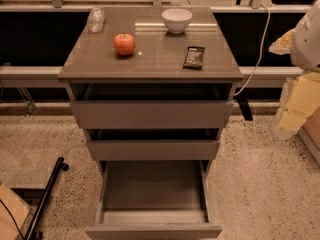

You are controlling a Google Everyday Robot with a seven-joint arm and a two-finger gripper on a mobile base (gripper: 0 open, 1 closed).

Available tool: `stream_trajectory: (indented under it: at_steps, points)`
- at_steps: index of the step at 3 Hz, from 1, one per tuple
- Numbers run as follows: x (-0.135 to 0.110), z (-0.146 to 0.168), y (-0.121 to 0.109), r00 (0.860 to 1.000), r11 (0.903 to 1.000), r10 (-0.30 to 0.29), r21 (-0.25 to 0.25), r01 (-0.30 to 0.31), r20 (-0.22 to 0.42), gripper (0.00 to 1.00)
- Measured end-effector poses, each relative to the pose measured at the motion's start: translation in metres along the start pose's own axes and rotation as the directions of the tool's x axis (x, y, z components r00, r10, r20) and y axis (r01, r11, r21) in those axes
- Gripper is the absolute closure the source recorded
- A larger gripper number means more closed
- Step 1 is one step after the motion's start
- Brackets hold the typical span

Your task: Place rxbar chocolate into bottom drawer

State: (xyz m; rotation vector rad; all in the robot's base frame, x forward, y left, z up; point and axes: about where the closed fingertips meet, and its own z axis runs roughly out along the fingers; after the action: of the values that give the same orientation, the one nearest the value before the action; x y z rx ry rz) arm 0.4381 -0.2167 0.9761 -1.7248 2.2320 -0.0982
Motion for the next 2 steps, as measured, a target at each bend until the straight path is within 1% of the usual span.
stream_trajectory:
  at_steps: [1,2]
  points:
    - [0.0,0.0,0.0,1.0,1.0,0.0,0.0,0.0,0.0,0.0]
    - [-0.013,0.01,-0.018,0.995,0.9999,-0.001,-0.013,0.002,0.096,0.0]
